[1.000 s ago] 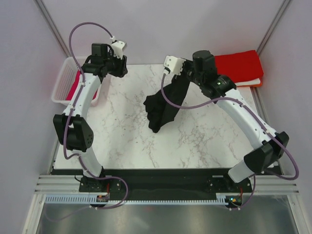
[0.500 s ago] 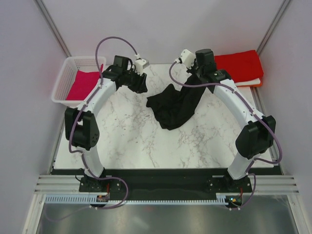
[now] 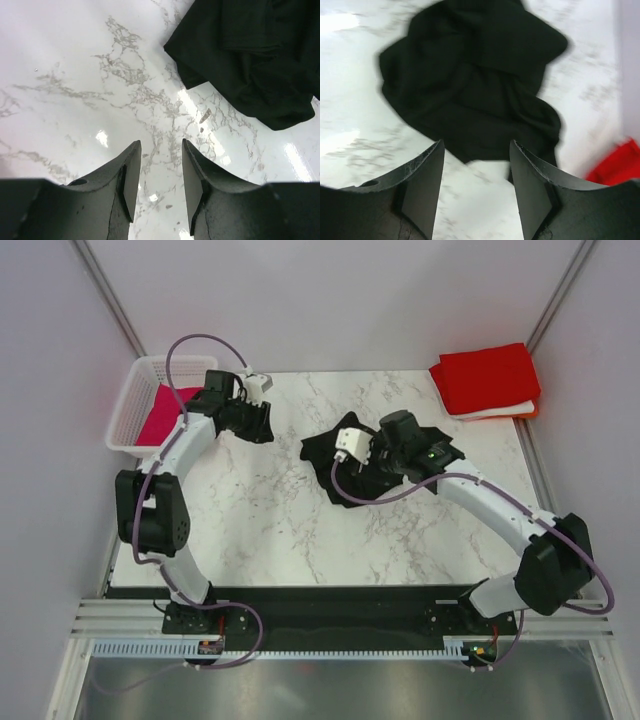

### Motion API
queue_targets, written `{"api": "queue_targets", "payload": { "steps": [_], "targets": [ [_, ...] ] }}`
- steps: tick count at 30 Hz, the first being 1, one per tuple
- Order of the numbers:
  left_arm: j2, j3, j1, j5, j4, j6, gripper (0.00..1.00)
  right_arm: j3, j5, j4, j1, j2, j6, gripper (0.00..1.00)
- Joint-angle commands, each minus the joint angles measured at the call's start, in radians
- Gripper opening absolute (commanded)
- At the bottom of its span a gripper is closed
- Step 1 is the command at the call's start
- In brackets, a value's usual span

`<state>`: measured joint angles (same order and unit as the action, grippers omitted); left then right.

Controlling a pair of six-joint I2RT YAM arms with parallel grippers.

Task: Fold and stack the t-shirts
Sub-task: Flatten the tshirt out

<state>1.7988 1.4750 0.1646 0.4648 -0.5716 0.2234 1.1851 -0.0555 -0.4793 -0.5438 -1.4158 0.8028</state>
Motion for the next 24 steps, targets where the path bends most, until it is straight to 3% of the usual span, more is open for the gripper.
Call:
{"api": "queue_targets", "payload": {
  "steps": [1,8,15,20,23,24],
  "targets": [
    [-0.13,-0.036,0.001,-0.047,0.042,0.028,0.46,-0.058,-0.196,-0.015,-0.042,-0.08,-0.094,0.62],
    [-0.205,-0.105,0.001,-0.06,0.044,0.014,0.46,0.001,-0.213,0.044,-0.056,-0.271,-0.129,0.63],
    [-0.214,-0.125,0.001,-0.083,0.049,0.017,0.46,0.062,-0.205,0.044,-0.058,-0.354,-0.122,0.61],
    [-0.211,-0.116,0.003,-0.081,0.05,0.014,0.47,0.073,-0.12,0.045,-0.061,-0.379,-0.128,0.49],
    [-0.204,-0.107,0.003,-0.081,0.05,0.019,0.47,0.076,-0.099,0.027,-0.059,-0.37,-0.122,0.35],
    [-0.197,-0.101,0.003,-0.081,0.052,0.017,0.47,0.076,-0.093,0.019,-0.059,-0.367,-0.122,0.25]
  ]
}}
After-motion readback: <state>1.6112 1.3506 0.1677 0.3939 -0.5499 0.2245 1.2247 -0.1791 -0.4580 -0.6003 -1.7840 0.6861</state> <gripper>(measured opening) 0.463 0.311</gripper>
